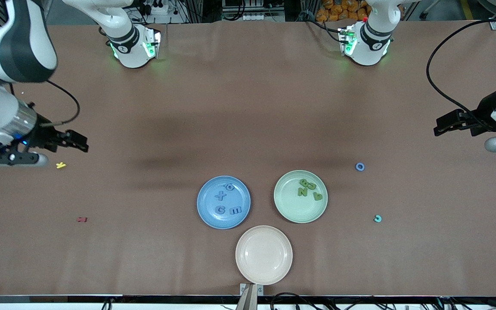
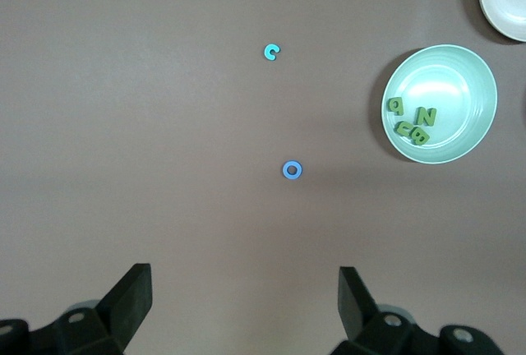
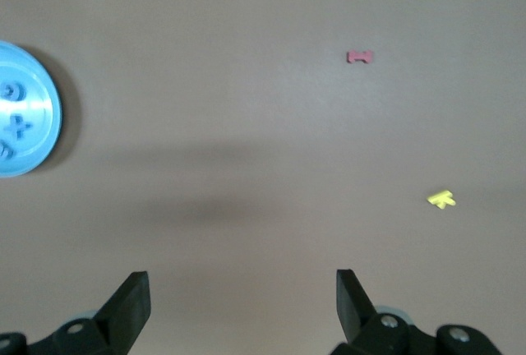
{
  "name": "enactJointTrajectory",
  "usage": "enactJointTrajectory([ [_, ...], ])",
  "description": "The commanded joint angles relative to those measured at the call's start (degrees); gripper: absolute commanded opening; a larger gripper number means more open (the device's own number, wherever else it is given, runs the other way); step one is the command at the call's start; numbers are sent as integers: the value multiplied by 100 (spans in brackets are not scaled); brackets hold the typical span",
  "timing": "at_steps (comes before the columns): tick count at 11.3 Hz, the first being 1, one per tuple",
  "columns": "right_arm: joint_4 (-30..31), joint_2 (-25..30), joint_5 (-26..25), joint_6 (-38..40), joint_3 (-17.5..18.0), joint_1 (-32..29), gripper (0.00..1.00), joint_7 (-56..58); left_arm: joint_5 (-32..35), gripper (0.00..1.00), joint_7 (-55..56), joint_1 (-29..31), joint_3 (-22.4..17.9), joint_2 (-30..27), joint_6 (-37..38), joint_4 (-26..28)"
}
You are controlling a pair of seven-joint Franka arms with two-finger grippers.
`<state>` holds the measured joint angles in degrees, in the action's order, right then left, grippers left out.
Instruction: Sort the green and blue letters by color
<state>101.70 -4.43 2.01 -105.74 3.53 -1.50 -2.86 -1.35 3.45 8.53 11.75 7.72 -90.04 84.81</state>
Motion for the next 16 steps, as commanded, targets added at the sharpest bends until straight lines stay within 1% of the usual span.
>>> enactJointTrajectory([
  [1, -841, 144, -174, 1227, 139, -236, 100, 276, -32, 100, -352, 0, 3, -33, -67, 10],
  [2, -1036, 170, -174, 1484, 121, -280, 100, 407, -32, 100, -449, -9, 3, -33, -119, 18],
  [5, -1134, 258, -218, 1434, 95, -377, 100, 488, -24, 100, -678, -35, 3, -33, -260, 18],
  [7, -1458, 258, -446, 1486, 121, -360, 100, 488, -24, 100, -705, -53, 3, -33, -277, 18],
  [10, -1477, 258, -447, 1635, 86, -369, 100, 592, -24, 100, -705, -62, 3, -25, -313, 18],
  [11, -1477, 249, -438, 1679, -18, -343, 100, 619, -24, 100, -705, -62, 3, -25, -339, 18],
  [14, -1495, 241, -403, 1811, -151, -290, 100, 620, -24, 100, -705, -44, 3, 2, -357, 27],
  [16, -1495, 241, -385, 1812, -405, -45, 100, 620, -32, 100, -705, -44, 3, 11, -357, 27],
])
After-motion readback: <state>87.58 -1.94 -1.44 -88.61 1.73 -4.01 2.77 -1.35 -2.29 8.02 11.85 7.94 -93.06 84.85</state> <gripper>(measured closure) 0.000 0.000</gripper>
